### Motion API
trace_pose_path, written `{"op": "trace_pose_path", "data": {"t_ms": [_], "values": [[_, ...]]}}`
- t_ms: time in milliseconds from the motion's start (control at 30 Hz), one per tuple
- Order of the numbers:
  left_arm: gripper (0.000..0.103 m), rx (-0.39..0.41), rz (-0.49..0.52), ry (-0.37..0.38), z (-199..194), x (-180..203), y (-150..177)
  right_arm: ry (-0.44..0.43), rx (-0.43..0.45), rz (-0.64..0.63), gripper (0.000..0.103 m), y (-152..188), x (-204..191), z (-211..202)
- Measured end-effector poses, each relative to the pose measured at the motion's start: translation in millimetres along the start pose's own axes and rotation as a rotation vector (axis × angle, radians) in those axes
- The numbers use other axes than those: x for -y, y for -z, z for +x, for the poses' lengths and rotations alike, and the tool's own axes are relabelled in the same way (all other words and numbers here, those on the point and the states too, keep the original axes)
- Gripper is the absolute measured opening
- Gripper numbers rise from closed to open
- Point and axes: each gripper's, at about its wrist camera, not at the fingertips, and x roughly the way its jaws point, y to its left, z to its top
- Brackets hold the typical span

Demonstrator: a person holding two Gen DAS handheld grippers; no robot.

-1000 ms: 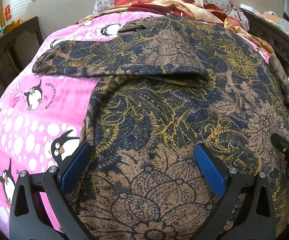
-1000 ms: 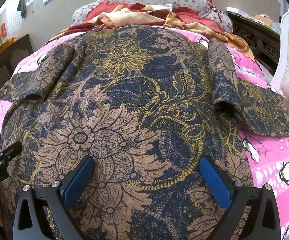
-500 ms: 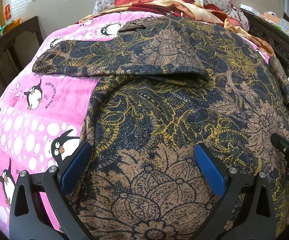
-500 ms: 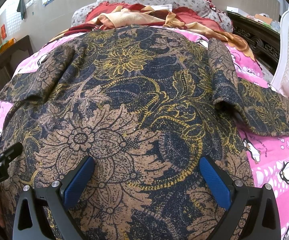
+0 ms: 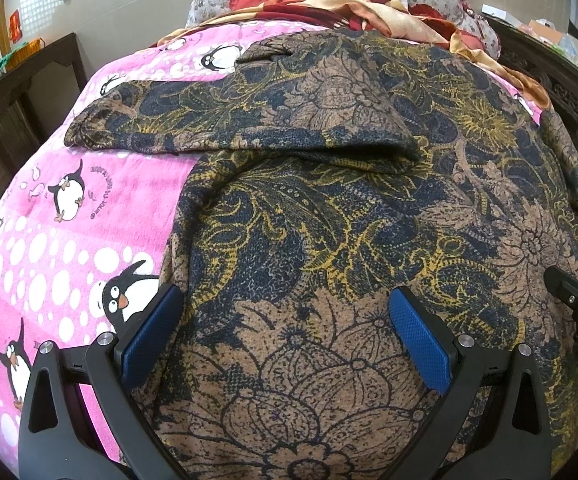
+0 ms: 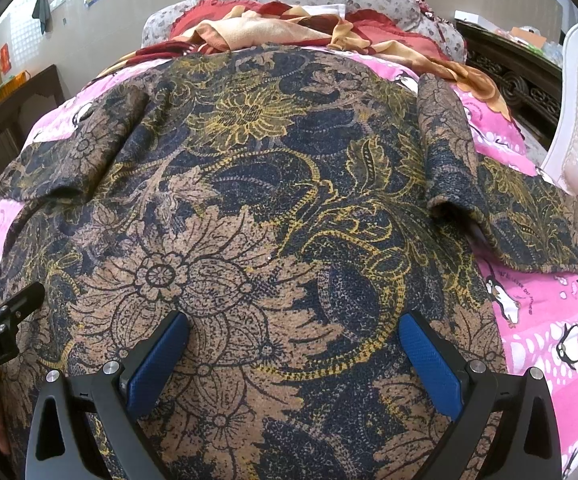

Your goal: Fold small clothes

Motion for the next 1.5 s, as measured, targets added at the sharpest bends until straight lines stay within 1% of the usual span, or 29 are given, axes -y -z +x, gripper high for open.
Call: {"op": "trace_pose_path", "data": {"t_ms": [167,433,633,833,933,1000,1033,1133,1200,1300,1367,1500], "values": [[0.103,-0.016,-0.005,0.007,1.1,-0.6,-3.7,0.001,0.000,-0.001,0.103,-0.2,-0.9,-0.3],[0.103,-0.011,-0.009,0.012,1.9,-1.5,-7.0,-0.001,-0.005,0.000,0.103,-2.3,-0.3,1.1],[0.103,-0.003,-0.005,0.007,1.9,-0.2,-6.1,0.030,0.002,-0.021,0.103,-0.3,-5.8,1.4],[0.103,-0.003,-0.006,0.009,1.9,-0.8,-6.0,0.010,0.002,-0.008,0.103,1.6,-4.1,0.0],[0.103,-0.010,0.003,0.010,0.4,0.4,-7.1,-0.008,-0.033,-0.016,0.103,0.1,-1.7,-3.2],[0.103,-0.007,0.001,0.012,-6.8,-0.9,-10.6,0.008,-0.072,-0.037,0.103,-1.9,2.2,-14.3],[0.103,-0.004,-0.002,0.006,-10.4,-2.1,-12.9,0.022,-0.066,-0.053,0.103,-2.5,4.5,-23.5],[0.103,0.000,-0.027,0.003,-22.4,-8.3,-27.8,0.072,-0.008,-0.112,0.103,-5.0,14.2,-56.8],[0.103,-0.006,-0.042,0.016,-26.9,-11.4,-39.9,0.115,0.044,-0.132,0.103,-9.6,25.3,-83.5],[0.103,0.031,-0.059,0.040,-38.7,-13.8,-60.9,0.143,0.119,-0.122,0.103,-24.7,41.1,-118.3],[0.103,0.065,-0.057,0.019,-46.2,-13.9,-75.2,0.152,0.171,-0.096,0.103,-36.1,51.3,-136.1],[0.103,0.098,-0.058,0.008,-51.3,-18.6,-95.4,0.172,0.240,-0.070,0.103,-65.5,51.5,-148.4]]}}
